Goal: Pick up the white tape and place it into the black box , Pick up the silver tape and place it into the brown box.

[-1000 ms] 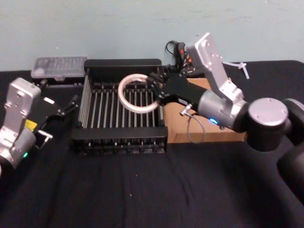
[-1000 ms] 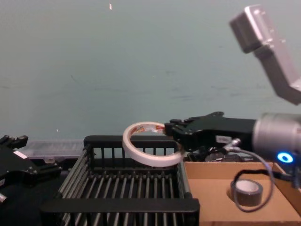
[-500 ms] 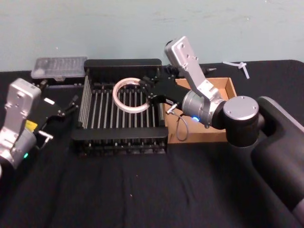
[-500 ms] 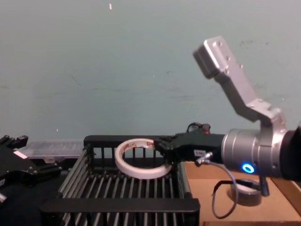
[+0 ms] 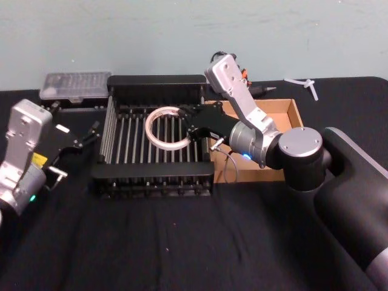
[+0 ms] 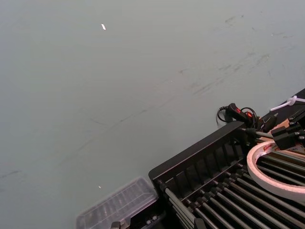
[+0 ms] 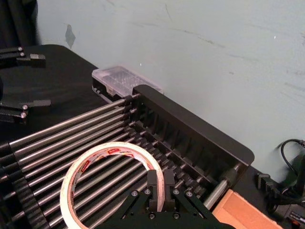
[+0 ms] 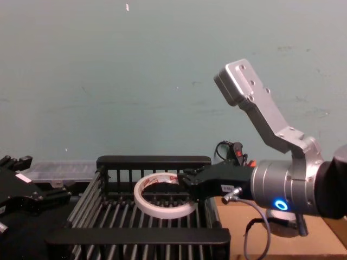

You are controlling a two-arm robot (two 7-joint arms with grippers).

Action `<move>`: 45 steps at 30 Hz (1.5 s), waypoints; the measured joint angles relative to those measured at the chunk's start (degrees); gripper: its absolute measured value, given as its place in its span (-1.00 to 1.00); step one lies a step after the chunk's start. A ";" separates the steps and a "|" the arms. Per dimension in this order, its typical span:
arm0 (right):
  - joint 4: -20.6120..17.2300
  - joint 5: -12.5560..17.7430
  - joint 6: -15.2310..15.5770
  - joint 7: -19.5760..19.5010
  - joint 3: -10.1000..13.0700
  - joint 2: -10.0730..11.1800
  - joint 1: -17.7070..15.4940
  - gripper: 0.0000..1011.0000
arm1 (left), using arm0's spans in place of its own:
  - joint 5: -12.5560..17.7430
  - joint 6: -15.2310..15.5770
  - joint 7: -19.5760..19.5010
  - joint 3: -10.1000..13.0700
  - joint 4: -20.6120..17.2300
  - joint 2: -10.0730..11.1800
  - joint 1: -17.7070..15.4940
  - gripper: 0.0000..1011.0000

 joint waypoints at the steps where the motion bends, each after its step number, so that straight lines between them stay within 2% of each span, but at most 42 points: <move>1: 0.02 -0.14 0.05 0.00 0.05 -0.04 -0.04 -0.82 | 0.00 0.00 0.00 0.00 0.00 0.00 0.00 0.98; 14: 0.00 -0.60 0.21 -0.02 0.19 -0.09 -0.21 -0.82 | 0.00 0.00 0.00 0.00 0.00 0.00 0.00 0.98; 17: -0.03 -0.51 0.20 -0.01 0.17 -0.07 -0.21 -0.75 | 0.00 0.00 0.00 0.00 0.00 0.00 0.00 0.98; 24: -0.07 -0.38 0.18 0.00 0.13 -0.04 -0.21 -0.29 | 0.00 0.00 0.00 0.00 0.00 0.00 0.00 0.98; 26: -0.08 -0.36 0.18 0.00 0.12 -0.03 -0.21 -0.23 | 0.00 0.00 0.00 0.00 0.00 0.00 0.00 0.98; 29: -0.10 -0.34 0.17 0.02 0.11 -0.01 -0.21 0.02 | 0.00 0.00 0.00 0.00 0.00 0.00 0.00 0.98; 30: -0.10 -0.34 0.17 0.02 0.11 -0.01 -0.21 0.02 | 0.00 0.00 0.00 0.00 0.00 0.00 0.00 0.98; 34: -0.11 -0.31 0.18 0.04 0.11 0.00 -0.21 0.35 | 0.00 0.00 0.00 0.00 0.00 0.00 0.00 0.98; 36: -0.11 -0.30 0.17 0.05 0.11 0.00 -0.21 0.42 | 0.00 0.00 0.00 0.00 0.00 0.00 0.00 0.98; 40: -0.11 -0.27 0.17 0.07 0.11 0.00 -0.21 0.71 | 0.00 0.00 0.00 0.00 0.00 0.00 0.00 0.98; 45: -0.12 -0.25 0.17 0.08 0.11 0.00 -0.21 0.96 | 0.00 0.00 0.00 0.00 0.00 0.00 0.00 0.98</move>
